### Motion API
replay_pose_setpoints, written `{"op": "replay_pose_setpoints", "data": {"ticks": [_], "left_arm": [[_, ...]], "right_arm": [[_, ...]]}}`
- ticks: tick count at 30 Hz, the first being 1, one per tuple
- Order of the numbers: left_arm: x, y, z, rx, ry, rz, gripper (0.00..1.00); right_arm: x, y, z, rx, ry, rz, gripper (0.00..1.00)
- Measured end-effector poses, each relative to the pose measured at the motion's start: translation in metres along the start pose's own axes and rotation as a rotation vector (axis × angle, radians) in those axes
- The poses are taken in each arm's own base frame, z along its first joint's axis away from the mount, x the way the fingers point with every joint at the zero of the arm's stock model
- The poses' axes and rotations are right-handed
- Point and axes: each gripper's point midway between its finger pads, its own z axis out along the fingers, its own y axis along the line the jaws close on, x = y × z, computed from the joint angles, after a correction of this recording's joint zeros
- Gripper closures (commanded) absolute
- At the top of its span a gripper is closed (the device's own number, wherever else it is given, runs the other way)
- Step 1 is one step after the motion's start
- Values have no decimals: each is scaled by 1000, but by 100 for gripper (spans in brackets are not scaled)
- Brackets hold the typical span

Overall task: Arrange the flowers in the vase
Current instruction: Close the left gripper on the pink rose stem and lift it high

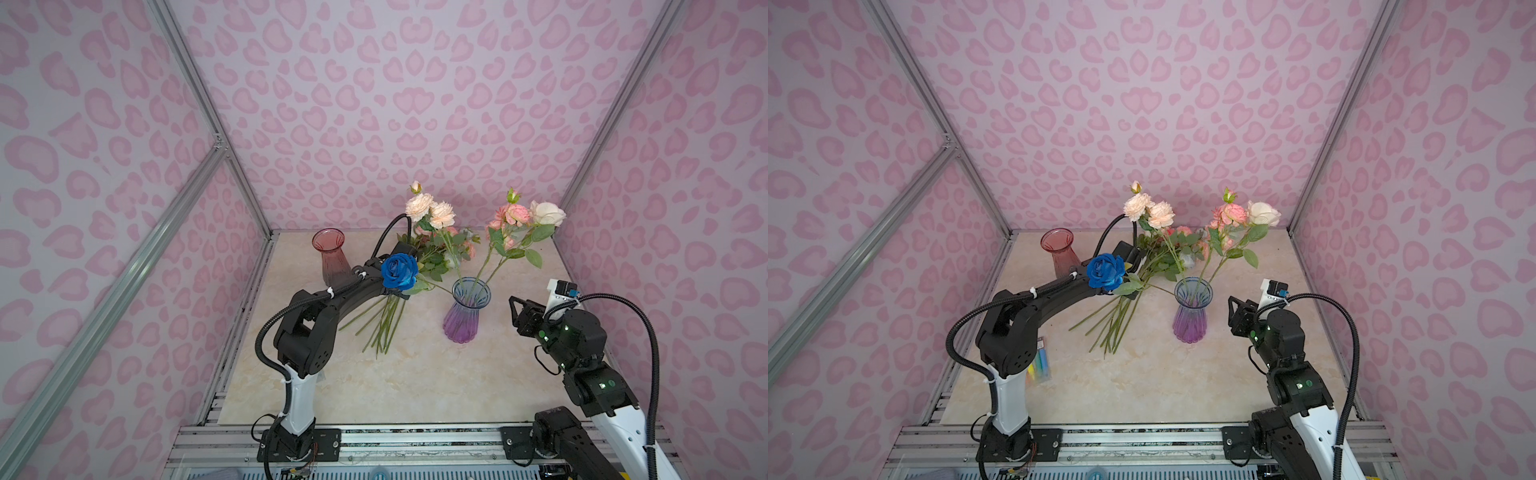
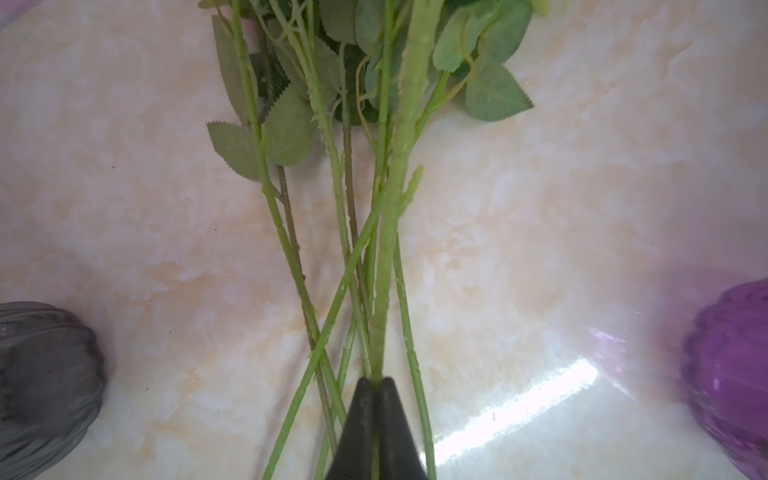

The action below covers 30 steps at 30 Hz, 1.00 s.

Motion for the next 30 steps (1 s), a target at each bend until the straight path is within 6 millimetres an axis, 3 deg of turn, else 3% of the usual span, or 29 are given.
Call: {"op": "replay_pose_setpoints", "data": {"ticks": [7, 13, 17, 21, 25, 30], "left_arm": [[-13, -11, -51, 88, -90, -54, 96], [-25, -8, -83, 92, -160, -90, 96], [-30, 10, -95, 45, -187, -148, 96], [-28, 42, -109, -9, -205, -247, 96], [-30, 53, -142, -17, -274, -289, 96], [-44, 68, -197, -56, -409, -313, 96]], "right_arm": [[-3, 2, -3, -8, -14, 0, 46], [-4, 2, -4, -9, -20, 0, 46], [-5, 2, -5, -11, -24, 1, 46], [-10, 5, -7, -17, -35, 0, 46], [-16, 8, -7, -21, -42, -4, 46], [-28, 16, -11, -39, -60, -8, 46]]}}
